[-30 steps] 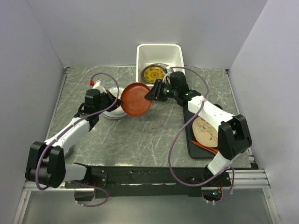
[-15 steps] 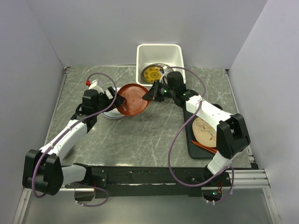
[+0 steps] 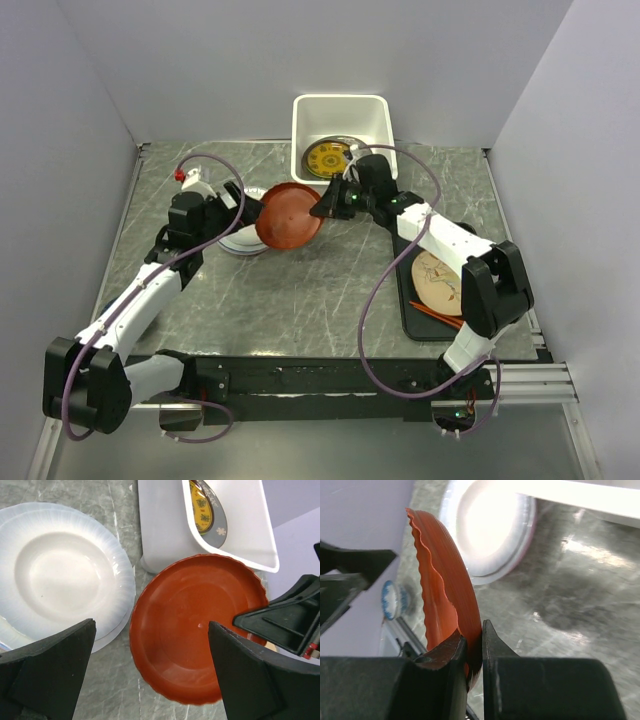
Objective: Place the plates into the plastic bin on the countertop
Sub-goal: Place the plate in the plastic bin.
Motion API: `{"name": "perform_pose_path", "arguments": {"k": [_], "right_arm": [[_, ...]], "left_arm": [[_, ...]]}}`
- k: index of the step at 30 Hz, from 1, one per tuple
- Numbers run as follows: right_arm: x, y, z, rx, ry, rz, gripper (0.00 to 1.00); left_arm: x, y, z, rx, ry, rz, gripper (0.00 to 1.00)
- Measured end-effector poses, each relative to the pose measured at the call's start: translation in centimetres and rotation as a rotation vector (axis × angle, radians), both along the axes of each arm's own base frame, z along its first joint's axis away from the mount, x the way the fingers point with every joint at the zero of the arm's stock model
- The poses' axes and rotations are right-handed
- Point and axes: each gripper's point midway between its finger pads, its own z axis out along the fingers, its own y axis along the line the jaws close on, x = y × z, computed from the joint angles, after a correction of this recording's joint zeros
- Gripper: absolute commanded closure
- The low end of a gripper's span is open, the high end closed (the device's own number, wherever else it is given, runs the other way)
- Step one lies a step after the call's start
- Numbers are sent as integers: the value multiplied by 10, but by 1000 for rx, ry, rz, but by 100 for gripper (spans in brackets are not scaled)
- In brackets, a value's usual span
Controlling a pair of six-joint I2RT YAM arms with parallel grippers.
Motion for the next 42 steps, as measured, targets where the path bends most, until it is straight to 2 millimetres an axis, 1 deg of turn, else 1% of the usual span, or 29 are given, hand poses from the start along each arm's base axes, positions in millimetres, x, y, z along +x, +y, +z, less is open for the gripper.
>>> {"name": "perform_pose_path", "arguments": {"k": [3, 6, 8, 12, 14, 15, 18, 22, 25, 26, 29, 33, 35, 38, 42], "right_arm": [[6, -12, -5, -24, 9, -31, 100], [21, -30, -1, -30, 10, -84, 100], [35, -43, 10, -21, -9, -123, 100], [65, -61, 42, 23, -73, -182, 100], [77, -68, 52, 46, -93, -201, 100], [83, -70, 54, 52, -97, -209, 100], [99, -73, 55, 65, -95, -221, 100], [118, -74, 42, 73, -61, -234, 100], [126, -74, 37, 76, -42, -242, 100], [130, -73, 37, 80, -40, -243, 100], [142, -72, 47, 97, -57, -249, 100], [158, -74, 65, 119, -94, -262, 100], [165, -77, 71, 128, -106, -273, 100], [173, -85, 72, 135, -106, -295, 100], [181, -96, 69, 136, -95, -324, 100]], "left_arm": [[1, -1, 4, -5, -15, -4, 1], [2, -1, 5, -6, -21, -5, 1], [2, -1, 3, -6, -20, -5, 1], [0, -1, -2, 0, -8, -6, 1], [0, -1, -4, 4, -6, -7, 1], [0, -1, -4, 5, -5, -7, 1], [0, -1, -4, 6, -5, -7, 1], [-2, 0, -10, 8, 7, -7, 1], [-4, 0, -18, 12, 23, -9, 1], [-6, 0, -21, 12, 30, -10, 1], [-8, 0, -27, 10, 45, -16, 1], [-9, -2, -27, -1, 49, -22, 1], [-10, -3, -27, -7, 52, -24, 1], [-10, -3, -28, -10, 53, -25, 1], [-9, -4, -29, -13, 50, -28, 1]]}}
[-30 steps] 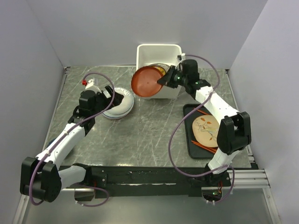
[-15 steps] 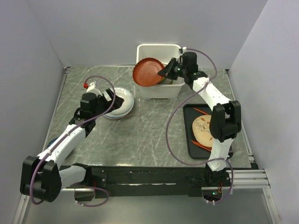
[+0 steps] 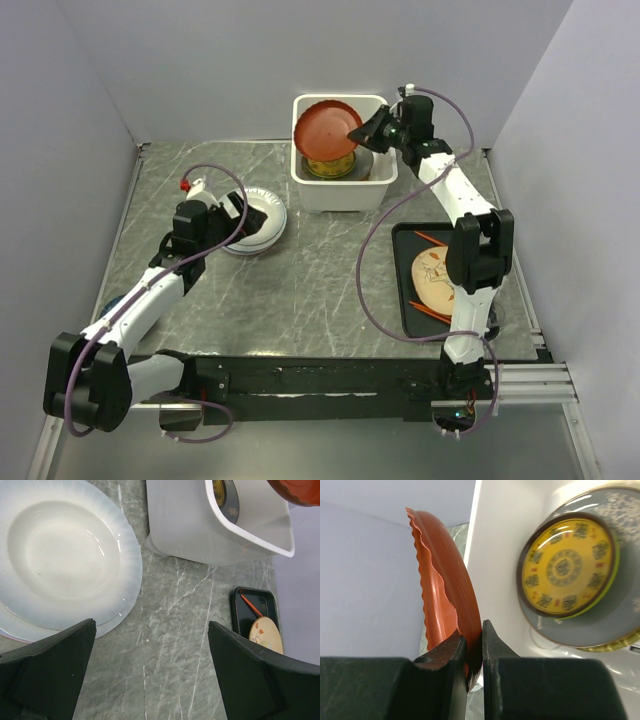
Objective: Place the plates into the plastic bin on the countertop
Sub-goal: Place the plate in the plastic bin.
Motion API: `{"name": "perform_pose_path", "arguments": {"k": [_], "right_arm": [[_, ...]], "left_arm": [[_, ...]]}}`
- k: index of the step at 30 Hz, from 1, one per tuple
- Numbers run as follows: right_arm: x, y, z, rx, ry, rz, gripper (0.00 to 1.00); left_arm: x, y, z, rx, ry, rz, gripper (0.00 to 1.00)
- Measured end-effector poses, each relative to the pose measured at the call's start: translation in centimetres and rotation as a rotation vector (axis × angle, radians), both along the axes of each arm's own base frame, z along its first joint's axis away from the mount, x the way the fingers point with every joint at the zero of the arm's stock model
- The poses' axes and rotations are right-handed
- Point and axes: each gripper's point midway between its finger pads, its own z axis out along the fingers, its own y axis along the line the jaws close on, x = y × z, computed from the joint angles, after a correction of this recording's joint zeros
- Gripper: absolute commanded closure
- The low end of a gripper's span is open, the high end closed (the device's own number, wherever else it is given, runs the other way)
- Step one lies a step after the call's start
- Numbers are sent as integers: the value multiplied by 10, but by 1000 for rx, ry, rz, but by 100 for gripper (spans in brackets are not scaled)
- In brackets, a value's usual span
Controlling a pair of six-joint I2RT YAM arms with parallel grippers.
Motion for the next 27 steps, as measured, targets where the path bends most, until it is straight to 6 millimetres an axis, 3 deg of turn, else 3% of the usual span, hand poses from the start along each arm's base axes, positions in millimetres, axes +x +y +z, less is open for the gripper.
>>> {"name": "perform_pose_path", "arguments": {"k": [20, 27], "right_arm": [[10, -21, -10, -28, 26, -65, 100], [18, -27, -31, -58, 65, -105, 100]], "left_arm": [[2, -10, -18, -30, 36, -38, 1], [-1, -9, -18, -30, 34, -37, 1]]}}
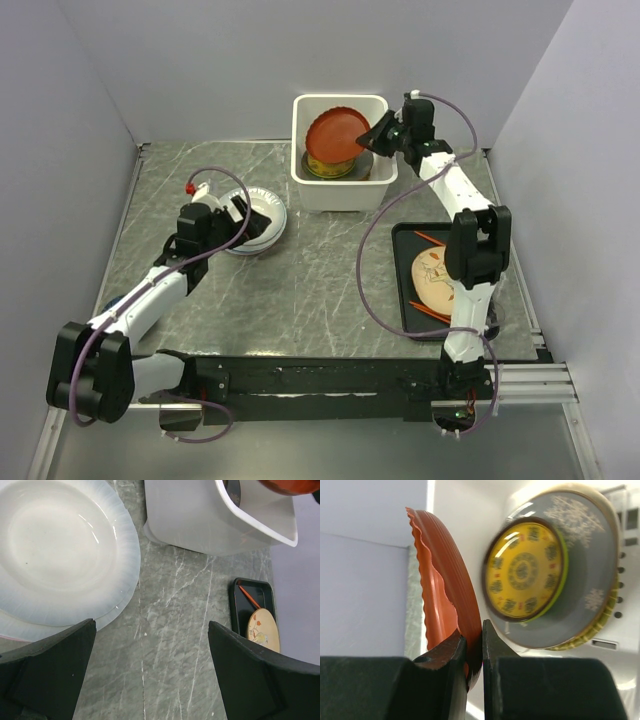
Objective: Place the plates into the plastic bin on the countertop
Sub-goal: Place the plate in the plastic bin.
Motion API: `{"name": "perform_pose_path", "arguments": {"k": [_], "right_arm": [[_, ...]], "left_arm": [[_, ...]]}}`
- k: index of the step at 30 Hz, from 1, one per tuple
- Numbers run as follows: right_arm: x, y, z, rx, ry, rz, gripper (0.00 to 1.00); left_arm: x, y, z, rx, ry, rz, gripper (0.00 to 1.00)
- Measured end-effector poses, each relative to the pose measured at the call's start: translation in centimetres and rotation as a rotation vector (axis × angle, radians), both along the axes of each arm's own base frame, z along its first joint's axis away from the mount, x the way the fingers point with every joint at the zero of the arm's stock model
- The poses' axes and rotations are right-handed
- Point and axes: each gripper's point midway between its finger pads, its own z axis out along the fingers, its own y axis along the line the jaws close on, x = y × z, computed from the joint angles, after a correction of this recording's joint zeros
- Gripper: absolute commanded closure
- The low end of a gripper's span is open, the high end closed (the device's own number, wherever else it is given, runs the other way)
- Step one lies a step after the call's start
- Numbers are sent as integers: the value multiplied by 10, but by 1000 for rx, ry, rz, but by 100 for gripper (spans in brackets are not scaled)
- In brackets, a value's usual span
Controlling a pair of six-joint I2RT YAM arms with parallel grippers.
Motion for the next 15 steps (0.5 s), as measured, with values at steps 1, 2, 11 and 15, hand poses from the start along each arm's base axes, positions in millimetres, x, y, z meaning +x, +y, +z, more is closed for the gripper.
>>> {"name": "perform_pose_path", "arguments": {"k": [1, 2, 11, 15], "right_arm": [[2, -1, -6, -5, 11, -4, 100], [3, -1, -11, -10, 23, -9, 100], [9, -7, -53, -45, 114, -39, 99], [10, -7, -52, -45, 105, -42, 95]], "left_arm": [[-1, 0, 0, 0, 0, 0, 1], [-2, 1, 0, 0, 0, 0, 1], [-9, 5, 5, 2, -16, 13, 1], [-9, 5, 5, 3, -12, 16, 1]]}}
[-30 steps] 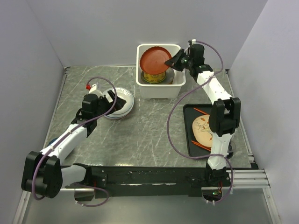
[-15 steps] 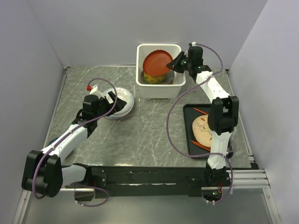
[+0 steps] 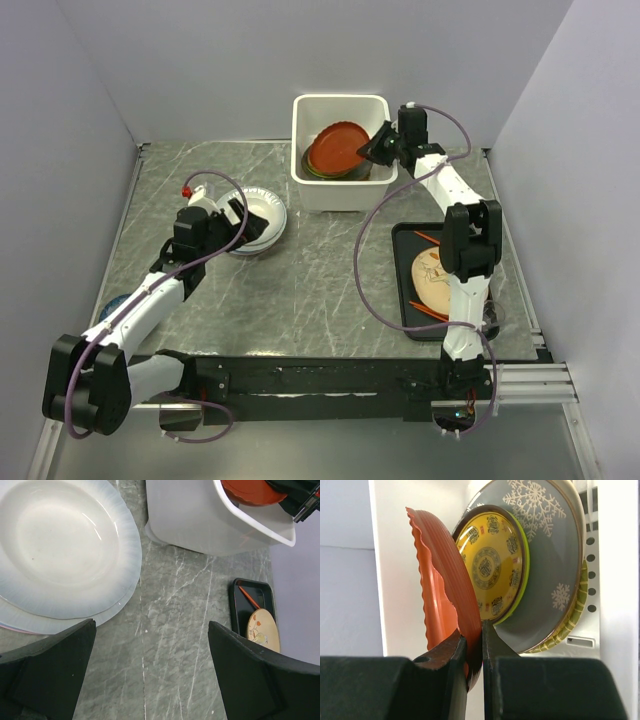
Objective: Place the plates into the plastic bin on the countertop
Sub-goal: Place the plate in the plastic bin.
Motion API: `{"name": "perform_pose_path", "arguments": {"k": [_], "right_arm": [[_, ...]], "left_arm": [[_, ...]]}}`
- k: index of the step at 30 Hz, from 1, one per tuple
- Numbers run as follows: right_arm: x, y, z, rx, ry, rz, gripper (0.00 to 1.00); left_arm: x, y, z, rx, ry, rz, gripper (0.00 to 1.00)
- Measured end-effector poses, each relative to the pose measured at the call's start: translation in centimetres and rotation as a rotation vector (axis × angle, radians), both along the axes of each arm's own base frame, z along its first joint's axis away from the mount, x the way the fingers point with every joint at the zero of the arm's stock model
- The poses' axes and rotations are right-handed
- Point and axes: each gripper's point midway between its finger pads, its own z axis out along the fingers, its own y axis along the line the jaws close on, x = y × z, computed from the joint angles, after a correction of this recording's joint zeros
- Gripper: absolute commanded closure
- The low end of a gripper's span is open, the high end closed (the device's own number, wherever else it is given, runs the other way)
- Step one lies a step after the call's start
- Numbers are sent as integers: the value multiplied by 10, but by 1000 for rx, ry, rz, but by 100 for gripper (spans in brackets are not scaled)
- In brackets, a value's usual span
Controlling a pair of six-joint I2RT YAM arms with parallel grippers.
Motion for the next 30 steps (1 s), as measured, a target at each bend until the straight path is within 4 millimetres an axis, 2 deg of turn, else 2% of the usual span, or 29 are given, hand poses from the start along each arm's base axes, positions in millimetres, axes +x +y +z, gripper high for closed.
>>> {"name": "perform_pose_path", "arguments": {"k": [5, 10, 14, 21, 30], "right_arm": [[-1, -1, -3, -4, 5, -3, 84], [-5, -3, -17, -24, 35, -5, 56], [-7, -6, -21, -45, 43, -3, 40], [-14, -4, -5, -67, 2, 8, 18], [-36, -31, 46, -123, -115, -80, 12]], "left_arm": [[-1, 0, -2, 1, 7, -1, 1], [-1, -1, -4, 0, 13, -6, 1], [-1, -1, -7, 2, 22, -8, 1], [-1, -1, -7, 2, 22, -8, 1], [-2, 0, -6, 4, 19, -1, 1]]}}
